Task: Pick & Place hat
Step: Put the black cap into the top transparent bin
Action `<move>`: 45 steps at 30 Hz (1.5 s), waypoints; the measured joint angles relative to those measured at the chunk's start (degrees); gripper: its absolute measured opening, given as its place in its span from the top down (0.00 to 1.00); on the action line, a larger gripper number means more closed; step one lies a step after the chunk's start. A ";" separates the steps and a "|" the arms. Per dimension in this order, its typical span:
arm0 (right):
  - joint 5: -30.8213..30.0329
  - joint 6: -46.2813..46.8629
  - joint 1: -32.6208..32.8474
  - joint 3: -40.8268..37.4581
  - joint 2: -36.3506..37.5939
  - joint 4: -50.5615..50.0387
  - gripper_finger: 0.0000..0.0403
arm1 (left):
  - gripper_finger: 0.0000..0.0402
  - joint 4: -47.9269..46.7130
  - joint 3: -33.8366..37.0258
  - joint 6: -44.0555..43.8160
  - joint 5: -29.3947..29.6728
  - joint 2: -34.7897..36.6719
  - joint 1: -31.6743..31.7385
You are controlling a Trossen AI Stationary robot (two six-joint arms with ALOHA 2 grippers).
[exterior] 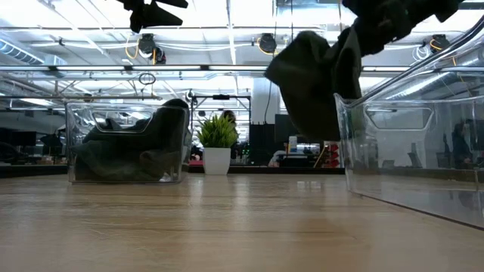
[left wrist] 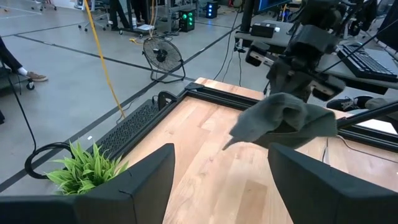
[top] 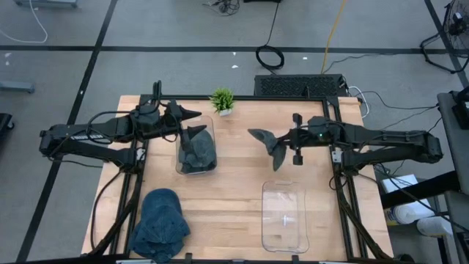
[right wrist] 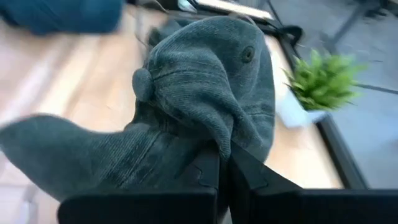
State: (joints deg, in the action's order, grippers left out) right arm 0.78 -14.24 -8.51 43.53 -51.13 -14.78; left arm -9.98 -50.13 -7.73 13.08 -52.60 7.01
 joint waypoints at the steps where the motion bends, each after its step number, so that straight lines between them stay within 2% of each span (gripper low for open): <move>1: 1.51 0.19 0.00 0.00 -0.02 0.40 1.00 | 0.33 0.00 0.00 0.00 0.00 0.00 0.00; 9: 9.89 1.18 -0.02 -1.00 -0.33 7.52 1.00 | 0.33 0.00 0.00 0.00 0.00 0.00 0.00; 16: 14.49 1.05 -0.02 -2.08 -0.31 16.04 1.00 | 0.33 -0.01 0.00 0.00 0.00 0.02 0.00; 23: 14.36 -0.28 -0.02 -2.14 -0.33 17.51 1.00 | 0.33 1.78 0.00 -0.46 0.01 0.01 0.00; 29: 14.21 -2.18 -0.02 -2.16 -2.04 23.03 1.00 | 0.33 4.01 0.06 -9.18 0.06 -1.78 0.00; 34: 13.95 -3.61 0.00 -2.14 -5.49 27.82 1.00 | 0.33 4.31 0.04 -13.75 2.45 -3.92 0.50; 37: 10.40 -5.83 0.00 -2.16 -7.87 29.98 1.00 | 0.33 6.96 0.04 -18.22 -1.70 -6.41 0.48; 41: 0.70 -12.19 0.00 -2.16 -10.58 32.07 1.00 | 0.33 16.47 0.04 -18.58 -14.28 -9.99 0.45; 45: -11.66 -19.13 0.00 -2.16 -12.77 37.21 1.00 | 0.33 21.91 0.02 -20.48 -14.77 -12.39 0.35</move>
State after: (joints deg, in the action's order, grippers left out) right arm -10.87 -33.37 -8.51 41.36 -63.90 22.43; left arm 11.93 -50.11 -28.21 -1.69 -64.99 7.35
